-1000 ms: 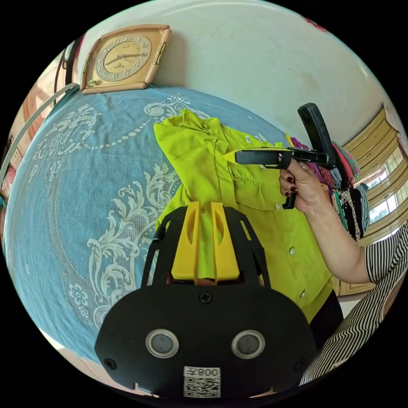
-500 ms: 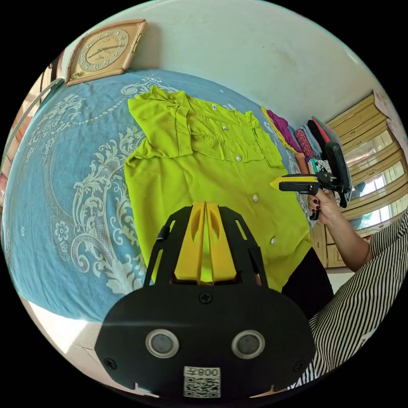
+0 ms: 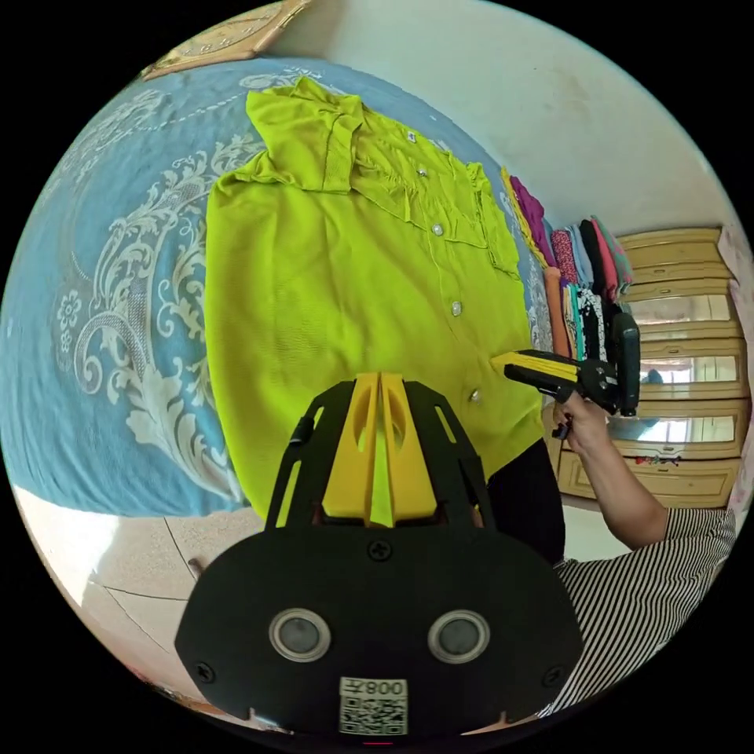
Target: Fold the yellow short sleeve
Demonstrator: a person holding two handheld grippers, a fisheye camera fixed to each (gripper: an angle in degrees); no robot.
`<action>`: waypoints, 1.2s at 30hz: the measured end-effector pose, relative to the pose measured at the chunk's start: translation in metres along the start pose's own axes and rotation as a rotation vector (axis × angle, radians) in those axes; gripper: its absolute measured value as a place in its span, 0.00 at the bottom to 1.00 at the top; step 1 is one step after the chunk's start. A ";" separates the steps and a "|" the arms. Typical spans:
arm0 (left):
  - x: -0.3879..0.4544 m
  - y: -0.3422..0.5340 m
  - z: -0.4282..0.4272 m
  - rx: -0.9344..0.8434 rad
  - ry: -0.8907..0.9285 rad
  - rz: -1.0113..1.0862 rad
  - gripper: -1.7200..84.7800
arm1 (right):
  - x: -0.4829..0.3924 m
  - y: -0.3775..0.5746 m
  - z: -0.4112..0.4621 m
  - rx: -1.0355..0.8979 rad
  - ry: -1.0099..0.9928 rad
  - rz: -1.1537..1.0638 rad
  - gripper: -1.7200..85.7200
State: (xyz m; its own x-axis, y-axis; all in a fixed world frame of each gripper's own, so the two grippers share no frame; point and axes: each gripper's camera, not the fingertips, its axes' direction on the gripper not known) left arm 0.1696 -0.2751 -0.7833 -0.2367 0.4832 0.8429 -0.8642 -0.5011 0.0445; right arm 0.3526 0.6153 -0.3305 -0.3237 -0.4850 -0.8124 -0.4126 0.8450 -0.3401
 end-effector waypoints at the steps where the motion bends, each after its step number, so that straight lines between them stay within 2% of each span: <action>1: -0.009 0.021 -0.014 0.028 0.014 -0.025 0.03 | 0.012 0.020 -0.006 0.034 -0.038 0.031 0.02; 6: -0.070 0.124 -0.059 0.092 0.067 -0.193 0.04 | 0.068 0.122 -0.020 0.122 -0.092 0.184 0.02; 14: -0.176 0.273 -0.079 0.217 0.332 -0.490 0.12 | 0.166 0.302 0.006 0.202 -0.276 0.507 0.03; 26: -0.223 0.333 -0.054 0.227 0.613 -0.540 0.18 | 0.250 0.461 0.087 0.289 -0.581 0.779 0.11; 31: -0.230 0.353 -0.064 0.248 0.655 -0.545 0.18 | 0.276 0.513 0.112 0.339 -0.643 0.853 0.12; 36: -0.236 0.372 -0.074 0.226 0.653 -0.540 0.18 | 0.291 0.540 0.139 0.302 -0.652 0.840 0.13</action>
State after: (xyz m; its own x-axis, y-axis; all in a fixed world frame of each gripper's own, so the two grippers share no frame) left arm -0.1289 -0.5219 -1.0055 -0.0877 0.9751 0.2036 -0.8393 -0.1824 0.5122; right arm 0.1544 0.9615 -0.8162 0.1436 0.4057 -0.9026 -0.0181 0.9130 0.4075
